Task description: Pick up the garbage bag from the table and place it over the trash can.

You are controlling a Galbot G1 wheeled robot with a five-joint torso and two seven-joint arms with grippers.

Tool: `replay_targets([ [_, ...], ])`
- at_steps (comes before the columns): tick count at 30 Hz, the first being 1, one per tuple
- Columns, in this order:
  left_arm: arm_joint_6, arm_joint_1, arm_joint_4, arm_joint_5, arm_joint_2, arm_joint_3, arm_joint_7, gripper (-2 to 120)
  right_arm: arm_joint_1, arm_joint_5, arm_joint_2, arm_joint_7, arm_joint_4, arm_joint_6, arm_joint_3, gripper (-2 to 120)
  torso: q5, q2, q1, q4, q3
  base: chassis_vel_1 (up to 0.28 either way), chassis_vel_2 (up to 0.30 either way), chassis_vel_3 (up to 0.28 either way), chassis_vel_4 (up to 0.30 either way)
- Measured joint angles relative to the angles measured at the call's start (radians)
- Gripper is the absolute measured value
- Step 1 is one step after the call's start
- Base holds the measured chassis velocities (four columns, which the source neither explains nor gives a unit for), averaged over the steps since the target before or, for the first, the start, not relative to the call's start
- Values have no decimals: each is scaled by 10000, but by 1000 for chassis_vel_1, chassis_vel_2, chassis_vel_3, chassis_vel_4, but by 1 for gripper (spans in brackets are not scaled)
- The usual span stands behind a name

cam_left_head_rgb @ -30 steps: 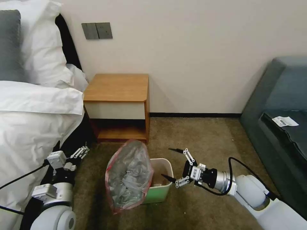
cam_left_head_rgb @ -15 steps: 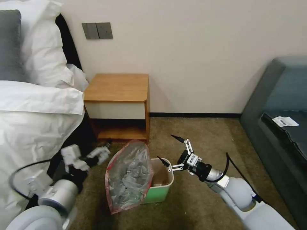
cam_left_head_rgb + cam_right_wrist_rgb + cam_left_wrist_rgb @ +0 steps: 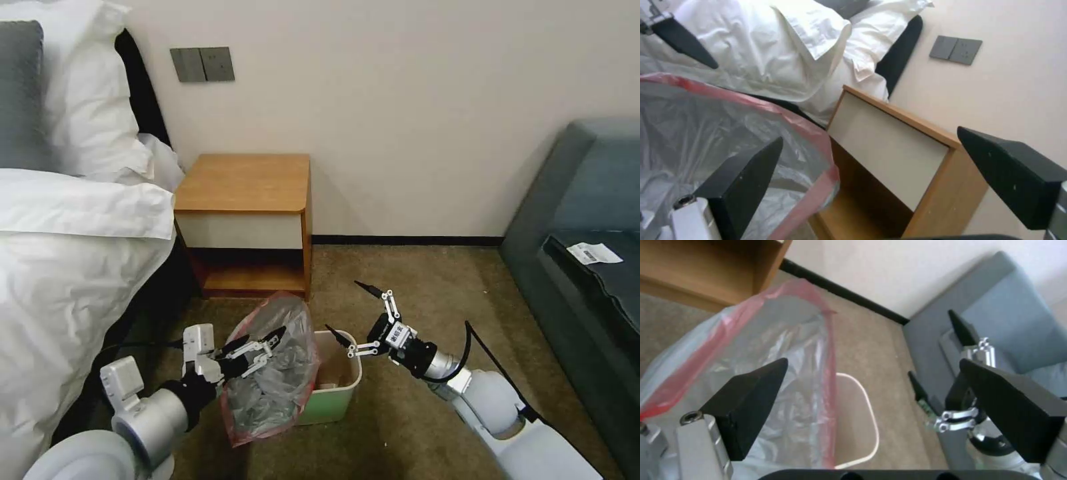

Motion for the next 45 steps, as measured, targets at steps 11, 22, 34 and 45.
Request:
replay_targets([
  [11, -28, -467, 793, 943, -323, 111, 615, 97, -183, -91, 152, -63, 0, 35, 65, 100, 0, 0, 0, 0, 0, 0, 0, 0, 0],
  [22, -192, -1025, 2227, 1567, -375, 319, 842, 97, -246, -92, 156, -144, -47, 69, 134, 100, -1, 0, 0, 0, 0, 0, 0, 0, 0],
  [34, -516, -1211, 3280, 2248, -58, 907, 950, 96, -221, -89, 187, -218, 49, 72, 76, 100, 0, 0, 0, 0, 0, 0, 0, 0, 0],
  [45, -844, -1896, 4472, 3313, -55, 1863, 970, 95, -422, -142, 227, -311, 167, 78, 177, 100, 8, 0, 0, -2, 0, 0, 0, 0, 0],
])
